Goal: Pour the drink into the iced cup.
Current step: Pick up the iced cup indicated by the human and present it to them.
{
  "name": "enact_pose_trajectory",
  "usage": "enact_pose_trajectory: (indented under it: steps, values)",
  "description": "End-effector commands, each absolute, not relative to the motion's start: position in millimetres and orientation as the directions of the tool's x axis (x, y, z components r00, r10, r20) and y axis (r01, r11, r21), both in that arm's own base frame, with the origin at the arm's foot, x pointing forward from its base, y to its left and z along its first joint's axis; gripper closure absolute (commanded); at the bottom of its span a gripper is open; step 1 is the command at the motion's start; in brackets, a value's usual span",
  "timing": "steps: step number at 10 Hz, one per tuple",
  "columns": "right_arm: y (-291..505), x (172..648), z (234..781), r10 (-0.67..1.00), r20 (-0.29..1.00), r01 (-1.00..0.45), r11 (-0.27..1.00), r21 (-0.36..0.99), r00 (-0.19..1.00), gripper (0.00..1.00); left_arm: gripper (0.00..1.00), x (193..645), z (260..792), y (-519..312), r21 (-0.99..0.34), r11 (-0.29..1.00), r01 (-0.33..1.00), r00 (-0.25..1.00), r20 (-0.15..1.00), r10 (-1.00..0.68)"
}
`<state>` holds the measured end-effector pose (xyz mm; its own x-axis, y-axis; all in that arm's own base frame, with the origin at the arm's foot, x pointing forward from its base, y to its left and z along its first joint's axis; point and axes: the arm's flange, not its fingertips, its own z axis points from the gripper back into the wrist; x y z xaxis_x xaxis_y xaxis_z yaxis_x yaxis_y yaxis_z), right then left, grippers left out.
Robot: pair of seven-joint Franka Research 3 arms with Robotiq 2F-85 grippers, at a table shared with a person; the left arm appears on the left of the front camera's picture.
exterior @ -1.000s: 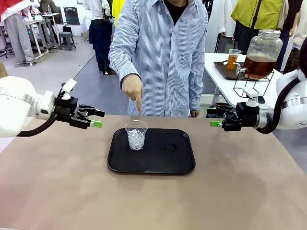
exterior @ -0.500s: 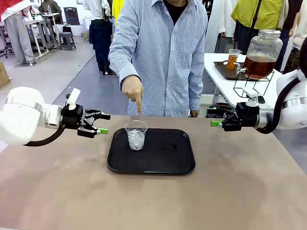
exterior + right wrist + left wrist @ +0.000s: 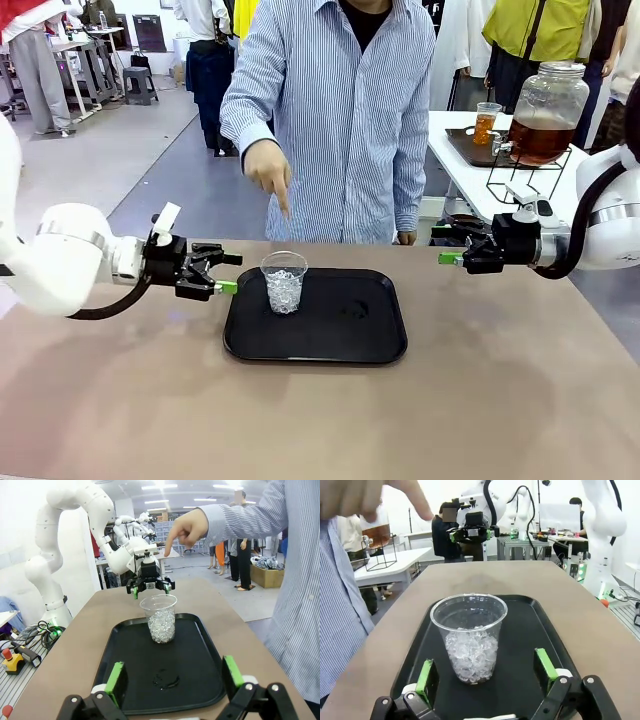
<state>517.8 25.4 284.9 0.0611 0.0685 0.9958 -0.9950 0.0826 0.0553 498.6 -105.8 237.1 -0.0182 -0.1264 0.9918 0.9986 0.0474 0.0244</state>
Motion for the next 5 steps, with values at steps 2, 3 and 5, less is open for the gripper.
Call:
enact_pose_trajectory:
  steps: [2,3,5]
  values:
    - [27.4,519.4,288.7,0.071,0.995,-0.995,0.076,0.059,0.064,0.00,0.00,515.8,225.0,-119.6,0.032,0.067,0.997,-0.024,0.994,-0.110]
    - [27.4,519.4,288.7,0.071,0.995,-0.995,0.076,0.059,0.064,0.00,0.00,520.2,221.1,-123.0,0.018,0.066,0.998,-0.010,0.993,-0.115]
    - [27.4,519.4,288.7,0.071,0.995,-0.995,0.076,0.059,0.064,0.00,0.00,527.0,214.9,-127.8,0.000,0.063,0.998,0.007,0.993,-0.120]
